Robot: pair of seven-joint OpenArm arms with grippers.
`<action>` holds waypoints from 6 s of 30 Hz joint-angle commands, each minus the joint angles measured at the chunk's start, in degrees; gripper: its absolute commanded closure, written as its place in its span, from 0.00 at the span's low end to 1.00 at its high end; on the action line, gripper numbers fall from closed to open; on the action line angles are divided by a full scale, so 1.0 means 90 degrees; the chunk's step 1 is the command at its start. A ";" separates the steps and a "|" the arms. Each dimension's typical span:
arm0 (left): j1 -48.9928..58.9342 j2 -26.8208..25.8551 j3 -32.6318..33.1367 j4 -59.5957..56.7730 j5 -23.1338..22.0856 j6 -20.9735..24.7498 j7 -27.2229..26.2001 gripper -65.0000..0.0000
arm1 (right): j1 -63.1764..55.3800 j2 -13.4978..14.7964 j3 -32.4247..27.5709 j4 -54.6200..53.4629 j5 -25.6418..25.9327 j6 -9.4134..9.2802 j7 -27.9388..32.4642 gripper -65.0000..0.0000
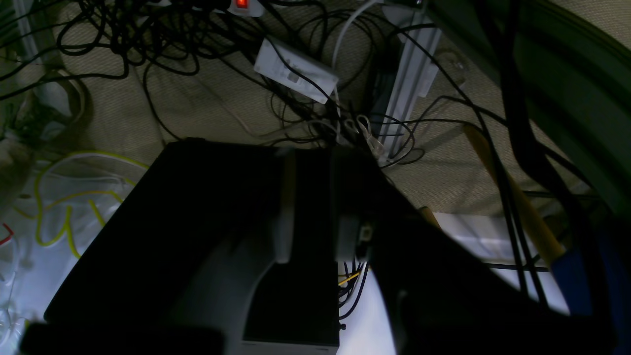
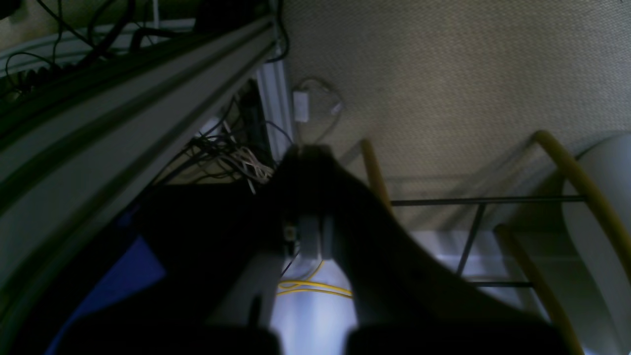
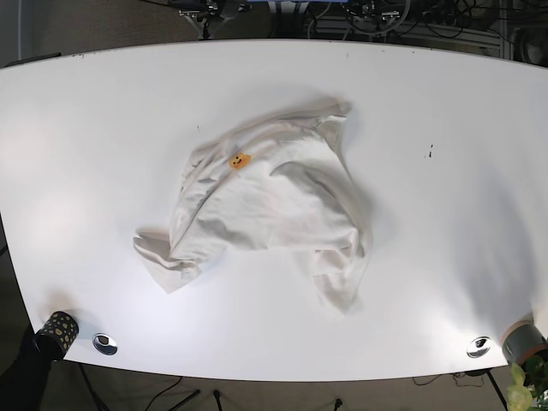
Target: Fold the T-shirt properly
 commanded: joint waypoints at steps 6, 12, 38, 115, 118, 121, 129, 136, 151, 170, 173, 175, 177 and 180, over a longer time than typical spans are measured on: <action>0.0065 0.0008 0.0031 0.0031 0.0037 -0.0015 -0.0048 0.93 | -0.0032 0.0045 0.0006 0.0023 -0.0005 0.0029 0.0087 1.00; 0.0060 -0.0289 0.0058 0.0062 -0.0006 -0.0052 -0.0102 0.92 | -0.0162 -0.0040 0.0043 0.0015 0.0037 -0.0003 0.0105 0.99; 0.1818 -0.0329 0.0058 0.2475 -0.0006 -0.0052 -0.0268 0.93 | -0.1676 -0.0050 0.0043 0.2105 0.0076 0.0027 0.0222 0.99; 0.5608 -0.1550 -0.1163 1.1891 -0.0016 -0.0071 -0.0258 0.92 | -0.5583 -0.0440 -0.1217 1.1795 0.2020 0.0994 -0.0921 0.99; 0.5257 -0.1559 -0.1066 1.1882 -0.0006 -0.0062 -0.0258 0.92 | -0.5486 -0.0597 -0.1217 1.1834 0.2020 0.0994 -0.0921 0.90; 0.4837 -0.1579 -0.1056 1.1852 0.0004 -0.0062 -0.0258 0.92 | -0.5368 -0.0704 -0.1217 1.1834 0.2010 0.0994 -0.0921 0.70; 0.3665 -0.1823 -0.0450 1.1540 0.0004 -0.0062 -0.0258 0.92 | -0.4948 -0.0714 -0.1578 1.1805 0.2030 0.1004 -0.0921 0.60; 0.3313 -0.2038 -0.0108 1.1540 0.0004 -0.0062 -0.0248 0.93 | -0.4519 -0.0743 -0.1803 1.1834 0.2020 0.0994 -0.1136 0.33; 0.3137 -0.1872 -0.0568 1.1618 -0.0045 -0.0062 0.0592 0.92 | -0.2252 -0.0616 -0.1168 1.1766 0.2049 0.1082 -0.3383 0.40; 0.3010 -0.1393 -0.0880 1.1608 -0.0045 -0.0062 0.0592 0.51 | -0.0445 0.0273 0.0971 1.0017 0.4403 0.2664 -0.5199 0.41; 0.2991 -0.1393 -0.0880 1.1589 -0.0045 -0.0062 0.0592 0.51 | -0.0416 0.0321 0.0991 0.9578 0.4735 0.2703 -0.5239 0.41; 0.2991 -0.1393 -0.0880 1.1530 -0.0045 -0.0062 0.0592 0.51 | -0.0416 0.0400 0.0991 0.9295 0.4901 0.2703 -0.5239 0.41; 0.2971 -0.1393 -0.0880 1.1481 -0.0045 -0.0062 0.0592 0.51 | -0.0416 0.0429 0.0991 0.9021 0.5077 0.2713 -0.5239 0.45; 0.2864 -0.1393 -0.0880 1.1481 -0.0045 -0.0062 0.0592 0.51 | -0.0416 0.0566 0.0971 0.8767 0.5361 0.2723 -0.5239 0.57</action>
